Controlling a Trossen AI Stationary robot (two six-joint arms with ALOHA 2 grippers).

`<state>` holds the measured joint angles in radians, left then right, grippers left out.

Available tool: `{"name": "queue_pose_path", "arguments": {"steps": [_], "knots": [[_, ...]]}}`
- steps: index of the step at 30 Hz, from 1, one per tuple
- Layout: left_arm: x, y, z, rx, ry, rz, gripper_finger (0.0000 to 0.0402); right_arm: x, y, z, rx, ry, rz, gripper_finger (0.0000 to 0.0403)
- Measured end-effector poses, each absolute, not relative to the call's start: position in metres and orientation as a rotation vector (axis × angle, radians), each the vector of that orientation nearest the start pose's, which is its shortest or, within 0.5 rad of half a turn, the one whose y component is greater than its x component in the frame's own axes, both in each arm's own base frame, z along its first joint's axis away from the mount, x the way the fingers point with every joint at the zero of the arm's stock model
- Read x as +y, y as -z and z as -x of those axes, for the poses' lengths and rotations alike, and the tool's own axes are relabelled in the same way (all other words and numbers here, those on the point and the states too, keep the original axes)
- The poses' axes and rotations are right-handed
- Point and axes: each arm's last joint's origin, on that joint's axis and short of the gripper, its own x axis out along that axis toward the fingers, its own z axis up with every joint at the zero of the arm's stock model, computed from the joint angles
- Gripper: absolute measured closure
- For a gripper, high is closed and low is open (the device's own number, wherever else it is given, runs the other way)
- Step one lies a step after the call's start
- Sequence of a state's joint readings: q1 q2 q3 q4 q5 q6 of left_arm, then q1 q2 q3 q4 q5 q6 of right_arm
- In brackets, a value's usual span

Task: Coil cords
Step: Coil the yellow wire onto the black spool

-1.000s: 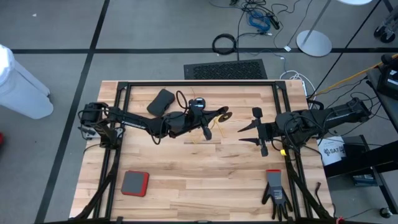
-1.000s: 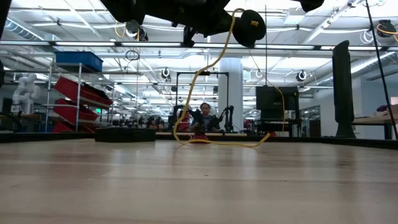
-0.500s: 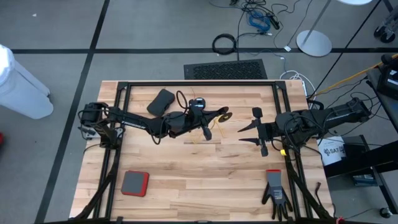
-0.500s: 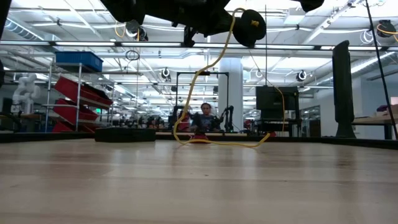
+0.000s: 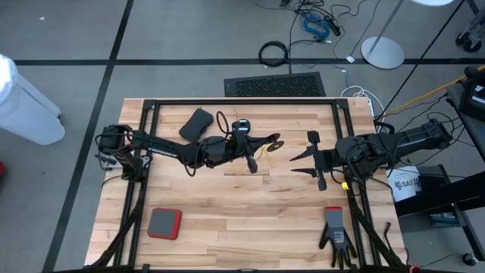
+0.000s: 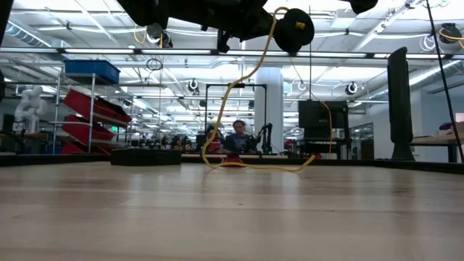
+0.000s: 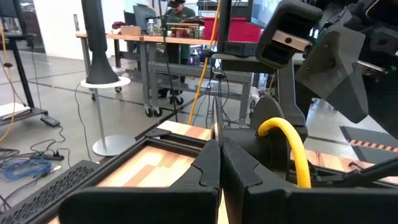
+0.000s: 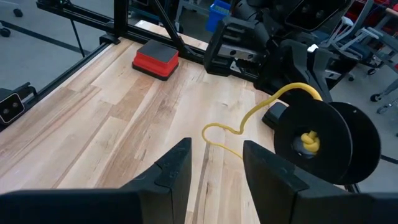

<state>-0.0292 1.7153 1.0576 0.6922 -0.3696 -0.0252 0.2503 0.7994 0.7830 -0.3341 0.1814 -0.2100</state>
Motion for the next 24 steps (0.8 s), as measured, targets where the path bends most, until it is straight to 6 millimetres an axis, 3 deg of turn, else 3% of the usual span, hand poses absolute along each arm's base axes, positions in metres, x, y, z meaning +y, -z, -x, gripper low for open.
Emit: {"name": "queue_pose_path", "arguments": {"steps": [24], "knots": [[-0.017, -0.262, -0.383, 0.012, -0.295, -0.010, 0.0402, 0.038, -0.316, -0.168, 0.331, -0.104, 0.282, 0.0271]]}}
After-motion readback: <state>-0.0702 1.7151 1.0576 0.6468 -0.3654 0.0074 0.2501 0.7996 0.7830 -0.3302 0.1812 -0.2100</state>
